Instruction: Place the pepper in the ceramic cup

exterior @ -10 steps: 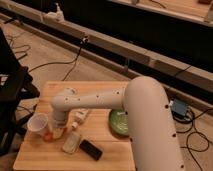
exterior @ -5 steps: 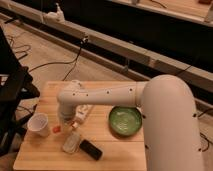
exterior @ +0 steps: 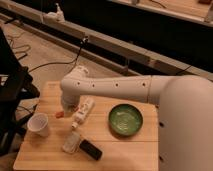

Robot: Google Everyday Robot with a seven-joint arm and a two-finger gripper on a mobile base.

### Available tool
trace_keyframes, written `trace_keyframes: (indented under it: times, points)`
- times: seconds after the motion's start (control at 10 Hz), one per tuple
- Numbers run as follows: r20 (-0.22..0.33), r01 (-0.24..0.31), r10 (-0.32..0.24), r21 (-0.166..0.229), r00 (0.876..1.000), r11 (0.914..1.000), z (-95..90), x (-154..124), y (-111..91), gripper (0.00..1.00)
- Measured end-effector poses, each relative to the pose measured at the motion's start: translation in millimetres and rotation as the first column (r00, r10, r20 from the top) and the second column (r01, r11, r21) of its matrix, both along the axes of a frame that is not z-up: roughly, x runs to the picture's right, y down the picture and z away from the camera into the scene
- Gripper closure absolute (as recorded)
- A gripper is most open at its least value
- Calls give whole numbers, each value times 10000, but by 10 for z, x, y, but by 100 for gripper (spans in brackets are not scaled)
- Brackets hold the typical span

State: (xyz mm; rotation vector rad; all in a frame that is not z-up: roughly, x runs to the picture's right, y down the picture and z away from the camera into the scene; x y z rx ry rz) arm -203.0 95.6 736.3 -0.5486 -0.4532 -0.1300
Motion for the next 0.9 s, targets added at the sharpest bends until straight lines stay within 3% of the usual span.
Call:
trace_keyframes:
  times: [0.2, 0.4, 0.7, 0.9]
  points:
    - [685, 240, -276, 524, 9973, 9983, -184, -323, -223, 100]
    - [1450, 559, -646, 632, 9873, 9964, -301, -668, -213, 100]
    - [2473, 1248, -1347, 555, 9595, 9906, -427, -1132, -23, 100]
    - [2904, 1871, -1909, 411, 9377, 9815, -449, -1356, 177, 86]
